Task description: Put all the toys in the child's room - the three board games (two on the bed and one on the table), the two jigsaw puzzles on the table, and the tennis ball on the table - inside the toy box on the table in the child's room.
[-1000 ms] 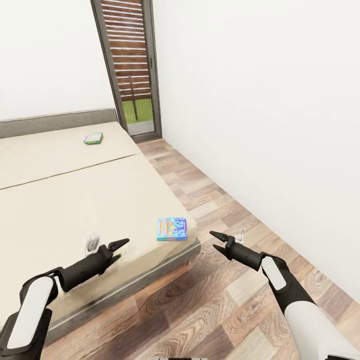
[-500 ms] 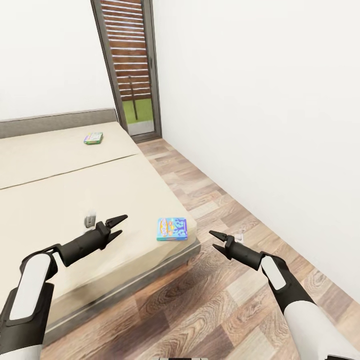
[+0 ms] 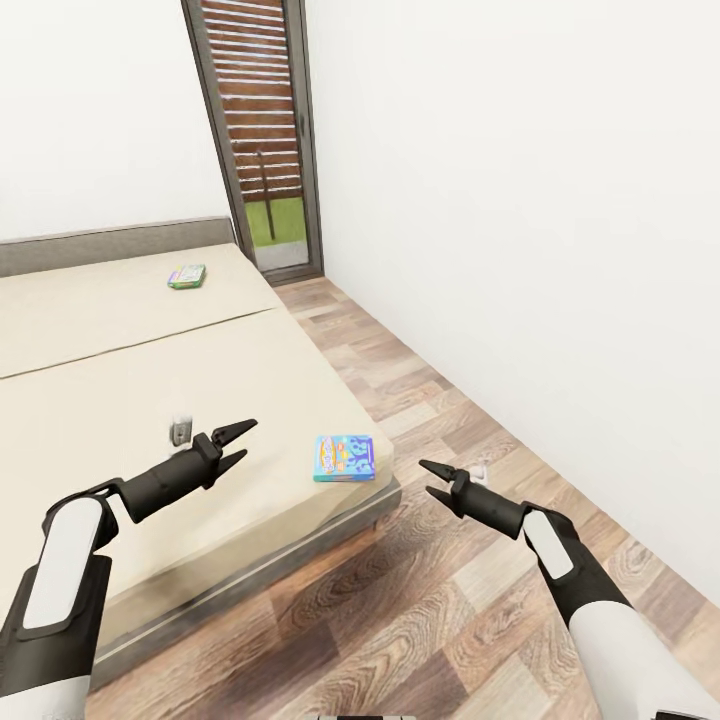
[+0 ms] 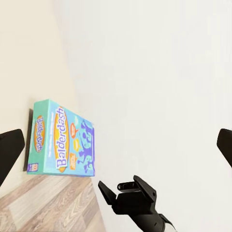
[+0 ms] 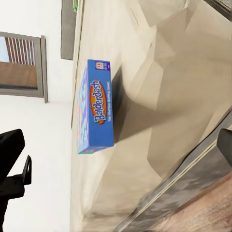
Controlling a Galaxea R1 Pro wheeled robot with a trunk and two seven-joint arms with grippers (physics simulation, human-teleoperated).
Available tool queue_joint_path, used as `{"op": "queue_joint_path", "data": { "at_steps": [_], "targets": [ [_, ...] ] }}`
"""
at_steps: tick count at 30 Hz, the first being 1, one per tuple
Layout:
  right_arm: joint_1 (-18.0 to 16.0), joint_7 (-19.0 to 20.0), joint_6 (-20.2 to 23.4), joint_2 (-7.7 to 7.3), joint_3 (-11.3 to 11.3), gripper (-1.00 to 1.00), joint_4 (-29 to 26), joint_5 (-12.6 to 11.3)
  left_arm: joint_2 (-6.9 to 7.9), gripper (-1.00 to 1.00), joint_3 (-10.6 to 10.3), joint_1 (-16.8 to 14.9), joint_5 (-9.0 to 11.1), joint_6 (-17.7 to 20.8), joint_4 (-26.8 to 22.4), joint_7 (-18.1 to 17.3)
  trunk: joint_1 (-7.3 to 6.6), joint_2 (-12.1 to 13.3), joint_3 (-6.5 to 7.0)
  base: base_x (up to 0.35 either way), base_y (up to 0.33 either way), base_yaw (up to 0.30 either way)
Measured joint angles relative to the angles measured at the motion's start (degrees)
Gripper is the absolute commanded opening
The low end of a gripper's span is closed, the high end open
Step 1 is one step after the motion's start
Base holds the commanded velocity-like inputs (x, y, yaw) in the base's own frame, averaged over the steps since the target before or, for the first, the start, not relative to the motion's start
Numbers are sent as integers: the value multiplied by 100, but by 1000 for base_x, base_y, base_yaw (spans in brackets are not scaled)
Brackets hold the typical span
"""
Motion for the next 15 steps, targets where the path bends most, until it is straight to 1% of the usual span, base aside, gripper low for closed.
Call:
{"op": "queue_joint_path", "data": {
  "at_steps": [5, 11, 13, 15],
  "targets": [
    [0, 0, 2, -13, -1, 100, -9, 0, -7, 100, -1, -14, 3, 2, 1, 1, 0, 0, 0, 0, 0, 0],
    [-4, 0, 3, -22, -2, 100, -23, 2, -15, 100, -21, -26, 1, 0, 14, -3, 131, -239, -107, 0, 0, 0],
    [-5, 0, 3, -23, -2, 100, -28, 1, -16, 100, -46, -28, 3, 0, 17, -5, 175, -319, -143, 0, 0, 0],
    [-6, 0, 3, -26, -2, 100, -34, 1, -13, 100, -121, -31, 7, -2, 20, -12, 219, -399, -179, 0, 0, 0]
  ]
}}
